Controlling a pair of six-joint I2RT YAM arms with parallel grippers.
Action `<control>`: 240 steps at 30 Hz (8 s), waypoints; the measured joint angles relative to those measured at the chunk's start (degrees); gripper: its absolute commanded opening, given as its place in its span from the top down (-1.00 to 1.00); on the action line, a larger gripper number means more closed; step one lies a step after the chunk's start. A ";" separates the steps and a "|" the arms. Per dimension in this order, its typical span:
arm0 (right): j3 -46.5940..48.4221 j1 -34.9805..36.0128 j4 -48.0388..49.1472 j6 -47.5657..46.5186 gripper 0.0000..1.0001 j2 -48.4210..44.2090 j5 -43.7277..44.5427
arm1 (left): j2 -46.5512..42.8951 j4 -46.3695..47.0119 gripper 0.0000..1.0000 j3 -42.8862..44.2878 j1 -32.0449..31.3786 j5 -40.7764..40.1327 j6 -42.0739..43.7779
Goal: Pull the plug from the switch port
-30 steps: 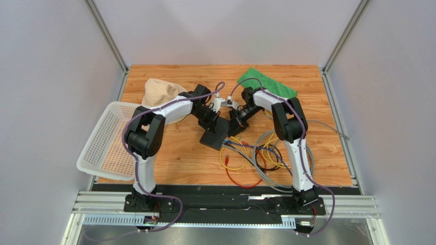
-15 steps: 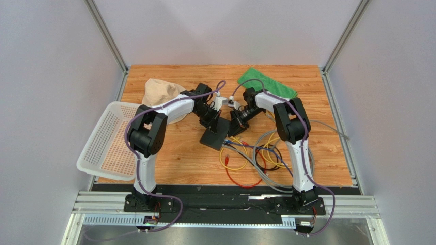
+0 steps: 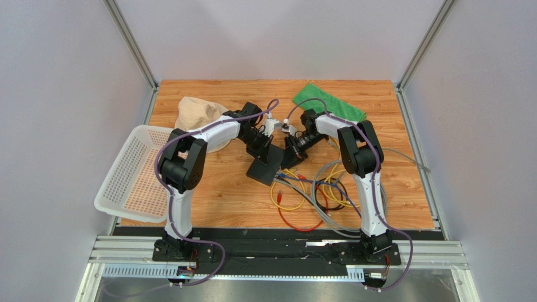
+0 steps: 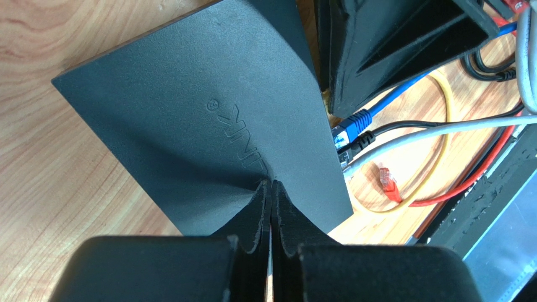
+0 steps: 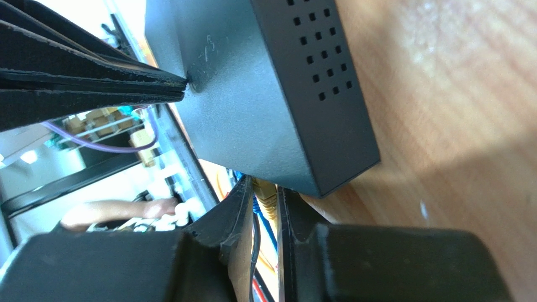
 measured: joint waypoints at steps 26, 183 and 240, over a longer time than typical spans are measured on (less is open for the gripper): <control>-1.88 -0.79 4.00 0.72 1.00 -1.60 0.11 | 0.39 0.35 1.00 0.39 -0.07 0.66 0.00; -3.61 0.37 -2.29 -5.31 -0.15 -7.06 7.61 | -20.13 15.04 -0.12 -21.97 10.25 -2.43 -15.26; -3.41 3.13 2.78 2.75 0.17 -3.50 4.09 | -5.22 18.62 1.00 -10.91 4.24 -0.42 -14.27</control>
